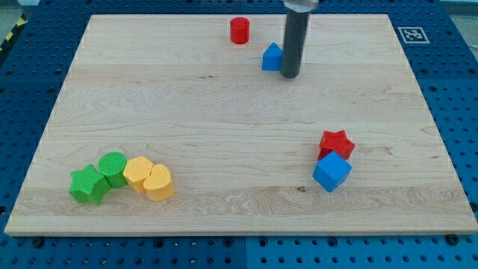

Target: Slide the blue triangle left a bit

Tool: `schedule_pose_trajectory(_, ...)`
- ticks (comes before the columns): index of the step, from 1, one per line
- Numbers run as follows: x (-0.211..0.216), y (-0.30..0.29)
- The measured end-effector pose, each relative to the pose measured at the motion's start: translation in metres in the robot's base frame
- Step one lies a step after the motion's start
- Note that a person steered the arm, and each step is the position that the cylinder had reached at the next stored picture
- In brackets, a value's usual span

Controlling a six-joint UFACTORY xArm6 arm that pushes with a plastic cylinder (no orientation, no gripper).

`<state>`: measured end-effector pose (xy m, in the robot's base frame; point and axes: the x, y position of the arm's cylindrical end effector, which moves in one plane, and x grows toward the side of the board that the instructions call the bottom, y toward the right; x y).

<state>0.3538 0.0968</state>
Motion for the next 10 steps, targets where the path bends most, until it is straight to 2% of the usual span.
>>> schedule_pose_trajectory(1, 0.000, 0.020)
schedule_pose_trajectory(3, -0.010, 0.018)
schedule_pose_trajectory(4, -0.027, 0.011)
schedule_pose_trajectory(8, -0.030, -0.042)
schedule_pose_trajectory(10, -0.039, -0.050)
